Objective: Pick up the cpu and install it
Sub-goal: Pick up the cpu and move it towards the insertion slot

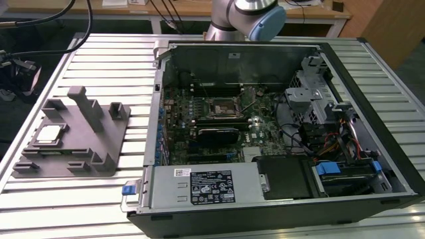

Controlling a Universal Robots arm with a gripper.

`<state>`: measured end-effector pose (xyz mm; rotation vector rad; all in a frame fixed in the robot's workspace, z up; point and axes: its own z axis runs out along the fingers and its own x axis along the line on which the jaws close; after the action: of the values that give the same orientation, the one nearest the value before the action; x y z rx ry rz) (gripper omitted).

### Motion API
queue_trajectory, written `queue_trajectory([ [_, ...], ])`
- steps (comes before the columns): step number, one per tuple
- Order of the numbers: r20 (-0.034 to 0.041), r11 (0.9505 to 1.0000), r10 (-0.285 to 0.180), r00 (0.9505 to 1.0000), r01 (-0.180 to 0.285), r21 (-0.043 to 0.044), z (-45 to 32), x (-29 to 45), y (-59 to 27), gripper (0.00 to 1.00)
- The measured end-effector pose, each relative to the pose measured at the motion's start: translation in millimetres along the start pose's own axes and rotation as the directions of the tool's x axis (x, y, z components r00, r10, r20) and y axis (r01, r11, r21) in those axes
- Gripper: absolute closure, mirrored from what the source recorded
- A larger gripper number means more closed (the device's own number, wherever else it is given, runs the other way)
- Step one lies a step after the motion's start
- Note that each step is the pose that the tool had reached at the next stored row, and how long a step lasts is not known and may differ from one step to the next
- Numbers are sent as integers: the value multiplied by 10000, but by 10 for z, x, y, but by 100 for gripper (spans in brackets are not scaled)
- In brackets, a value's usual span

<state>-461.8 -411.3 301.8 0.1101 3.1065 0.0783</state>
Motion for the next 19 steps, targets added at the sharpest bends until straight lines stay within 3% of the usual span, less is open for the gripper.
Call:
queue_trajectory([
  [19,2,10000,-1,10000,1,-1,243,100,-46,89],
])
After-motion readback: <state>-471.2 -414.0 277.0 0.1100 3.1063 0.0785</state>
